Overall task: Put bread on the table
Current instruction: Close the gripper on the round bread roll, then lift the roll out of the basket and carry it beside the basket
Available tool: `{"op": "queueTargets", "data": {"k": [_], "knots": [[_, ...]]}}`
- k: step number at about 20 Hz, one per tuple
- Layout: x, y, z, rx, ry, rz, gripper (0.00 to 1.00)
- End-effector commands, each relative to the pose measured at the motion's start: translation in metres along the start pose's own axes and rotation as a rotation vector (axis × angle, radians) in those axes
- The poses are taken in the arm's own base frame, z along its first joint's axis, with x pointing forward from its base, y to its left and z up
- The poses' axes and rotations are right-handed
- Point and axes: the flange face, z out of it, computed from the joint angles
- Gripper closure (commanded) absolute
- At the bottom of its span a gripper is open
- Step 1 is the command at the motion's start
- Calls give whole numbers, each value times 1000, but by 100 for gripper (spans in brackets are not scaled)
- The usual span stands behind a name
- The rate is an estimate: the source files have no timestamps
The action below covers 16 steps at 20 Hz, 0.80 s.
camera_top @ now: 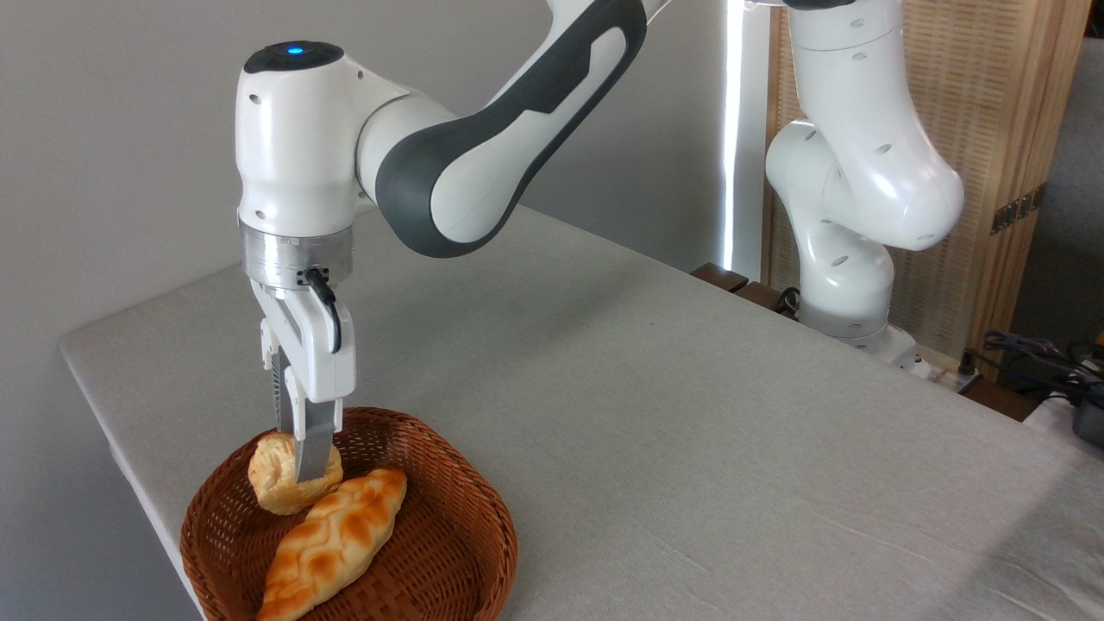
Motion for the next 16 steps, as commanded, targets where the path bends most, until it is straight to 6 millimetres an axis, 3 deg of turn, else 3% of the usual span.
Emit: {"op": "queueTargets", "data": {"k": [1,4,8,11,12,16], "knots": [[1,-3,-12,20,23,11,94],[1,-4,-19,26,30,10,94],[-1,-4,-42,37,42,6,94],[-6,-2,-72,36,44,-5,92],[-8,2,-81,17,30,-10,84],[-17,14,-110,-17,-2,-101,84]]}}
